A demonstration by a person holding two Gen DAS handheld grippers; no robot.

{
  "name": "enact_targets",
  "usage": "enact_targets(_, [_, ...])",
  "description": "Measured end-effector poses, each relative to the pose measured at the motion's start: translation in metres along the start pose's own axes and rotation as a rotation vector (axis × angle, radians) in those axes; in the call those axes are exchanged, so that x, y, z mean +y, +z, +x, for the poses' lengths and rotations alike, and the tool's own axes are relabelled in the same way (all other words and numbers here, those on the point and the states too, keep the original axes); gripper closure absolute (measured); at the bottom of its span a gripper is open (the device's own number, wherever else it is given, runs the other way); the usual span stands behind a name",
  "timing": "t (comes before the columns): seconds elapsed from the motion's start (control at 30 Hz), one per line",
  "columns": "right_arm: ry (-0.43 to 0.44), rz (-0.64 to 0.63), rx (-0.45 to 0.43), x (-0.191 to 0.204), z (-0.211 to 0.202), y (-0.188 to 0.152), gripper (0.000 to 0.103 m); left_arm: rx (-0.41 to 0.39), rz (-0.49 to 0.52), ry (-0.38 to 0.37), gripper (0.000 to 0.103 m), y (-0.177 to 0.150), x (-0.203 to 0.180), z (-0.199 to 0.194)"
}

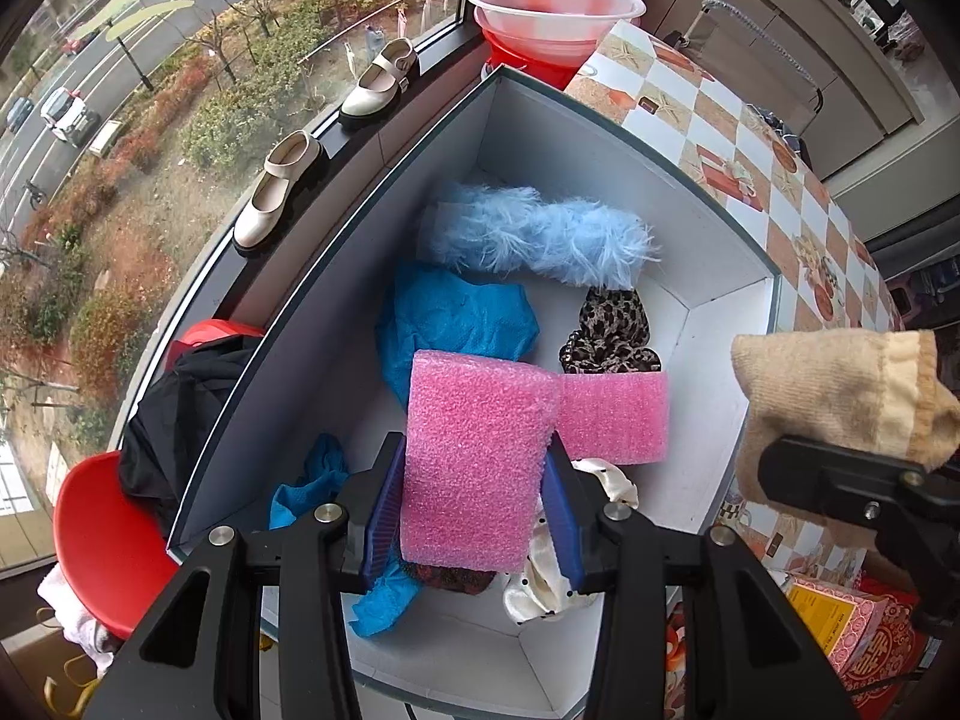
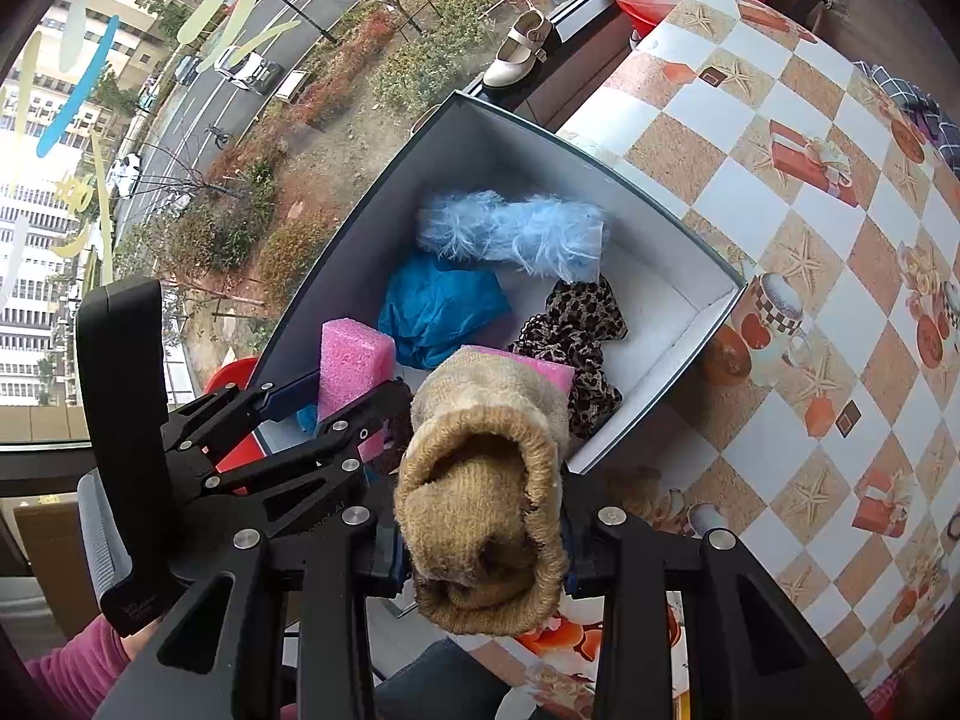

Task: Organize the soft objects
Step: 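Lift and carry the sponge and knit sock with both tools over the box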

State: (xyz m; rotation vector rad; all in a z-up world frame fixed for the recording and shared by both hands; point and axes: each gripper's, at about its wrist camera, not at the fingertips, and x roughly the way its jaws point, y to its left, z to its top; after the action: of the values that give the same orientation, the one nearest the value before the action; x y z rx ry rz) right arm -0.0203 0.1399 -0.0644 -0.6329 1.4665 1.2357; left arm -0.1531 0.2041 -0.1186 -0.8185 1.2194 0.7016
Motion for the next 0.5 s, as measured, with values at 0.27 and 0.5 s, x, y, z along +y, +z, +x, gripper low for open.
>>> enact_targets(0.27, [-0.008,0.004,-0.007,0.0,0.001,0.009,0.066,0.008,-0.001,-0.008,0.056,0.005,-0.002,0.003])
enact_targets(0.5, [-0.006,0.012,-0.002,-0.001,0.005,0.015,0.066,0.011,0.001,-0.008,0.056,0.01,-0.005,0.004])
